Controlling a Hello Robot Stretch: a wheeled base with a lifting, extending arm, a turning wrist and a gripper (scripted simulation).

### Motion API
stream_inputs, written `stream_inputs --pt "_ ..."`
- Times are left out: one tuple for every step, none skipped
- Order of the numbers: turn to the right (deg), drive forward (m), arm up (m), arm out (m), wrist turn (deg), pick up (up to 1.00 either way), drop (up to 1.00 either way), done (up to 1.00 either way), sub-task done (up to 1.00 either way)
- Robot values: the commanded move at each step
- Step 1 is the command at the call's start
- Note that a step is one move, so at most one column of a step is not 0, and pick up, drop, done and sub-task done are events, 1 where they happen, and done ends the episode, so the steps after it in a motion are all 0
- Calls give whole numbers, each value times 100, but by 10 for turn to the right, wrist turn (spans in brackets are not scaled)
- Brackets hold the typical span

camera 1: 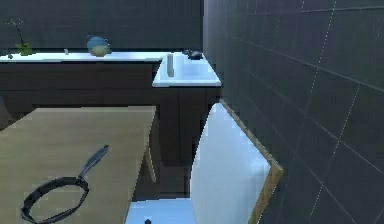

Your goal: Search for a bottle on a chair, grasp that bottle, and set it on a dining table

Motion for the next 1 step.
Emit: stream_inputs --pt "-450 0 0 0 0 0 0 0 0"
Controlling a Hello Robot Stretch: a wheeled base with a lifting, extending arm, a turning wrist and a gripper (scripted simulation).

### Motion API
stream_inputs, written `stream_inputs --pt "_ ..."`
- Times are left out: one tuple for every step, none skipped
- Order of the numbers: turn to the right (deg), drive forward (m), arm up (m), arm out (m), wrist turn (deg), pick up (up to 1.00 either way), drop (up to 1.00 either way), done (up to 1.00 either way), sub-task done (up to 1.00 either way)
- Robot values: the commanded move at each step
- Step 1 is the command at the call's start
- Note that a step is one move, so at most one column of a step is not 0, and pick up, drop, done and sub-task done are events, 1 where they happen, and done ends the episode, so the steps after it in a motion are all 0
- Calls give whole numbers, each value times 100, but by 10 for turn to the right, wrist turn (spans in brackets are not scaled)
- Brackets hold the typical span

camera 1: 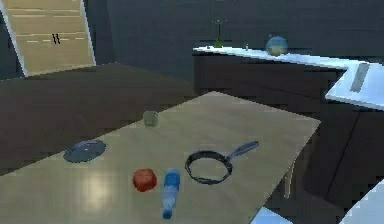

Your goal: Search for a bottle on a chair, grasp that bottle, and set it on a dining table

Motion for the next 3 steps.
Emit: stream_inputs --pt "-450 0 0 0 0 0 0 0 0" --pt "-150 0 0 0 0 0 0 0 0" --pt "0 0 50 0 0 0 0 0 0"
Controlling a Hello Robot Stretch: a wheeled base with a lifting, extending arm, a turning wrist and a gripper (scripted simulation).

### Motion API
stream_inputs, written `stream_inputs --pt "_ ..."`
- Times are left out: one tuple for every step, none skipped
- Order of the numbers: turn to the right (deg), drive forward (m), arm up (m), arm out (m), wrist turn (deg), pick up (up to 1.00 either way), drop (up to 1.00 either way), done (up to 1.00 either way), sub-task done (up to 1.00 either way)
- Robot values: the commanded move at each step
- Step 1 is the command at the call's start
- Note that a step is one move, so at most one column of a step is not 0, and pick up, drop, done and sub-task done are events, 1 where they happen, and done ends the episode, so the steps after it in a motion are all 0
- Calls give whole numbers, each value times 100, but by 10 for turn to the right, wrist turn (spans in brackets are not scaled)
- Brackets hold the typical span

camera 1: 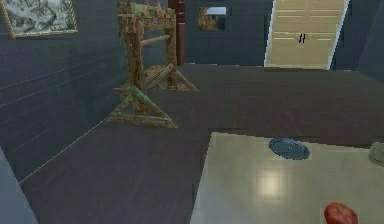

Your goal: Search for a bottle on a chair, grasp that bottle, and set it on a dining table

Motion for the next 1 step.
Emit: stream_inputs --pt "0 0 10 0 0 0 0 0 0"
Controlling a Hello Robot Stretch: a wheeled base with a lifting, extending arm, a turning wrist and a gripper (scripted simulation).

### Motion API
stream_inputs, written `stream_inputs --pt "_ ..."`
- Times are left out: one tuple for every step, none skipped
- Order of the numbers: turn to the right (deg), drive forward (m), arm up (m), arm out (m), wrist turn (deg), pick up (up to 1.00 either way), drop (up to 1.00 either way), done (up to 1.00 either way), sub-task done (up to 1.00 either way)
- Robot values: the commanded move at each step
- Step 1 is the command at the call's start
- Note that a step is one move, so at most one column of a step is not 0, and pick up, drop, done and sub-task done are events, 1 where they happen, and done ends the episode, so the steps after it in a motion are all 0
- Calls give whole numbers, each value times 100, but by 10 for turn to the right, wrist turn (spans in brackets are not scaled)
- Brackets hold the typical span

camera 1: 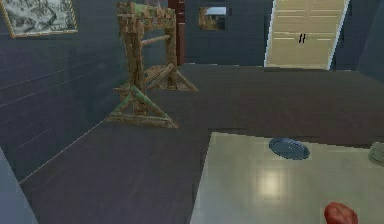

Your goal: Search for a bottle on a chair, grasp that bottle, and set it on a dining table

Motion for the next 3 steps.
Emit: stream_inputs --pt "0 0 0 34 0 0 0 0 0" --pt "0 0 0 0 450 0 0 0 0" --pt "0 0 0 0 450 0 0 0 0"
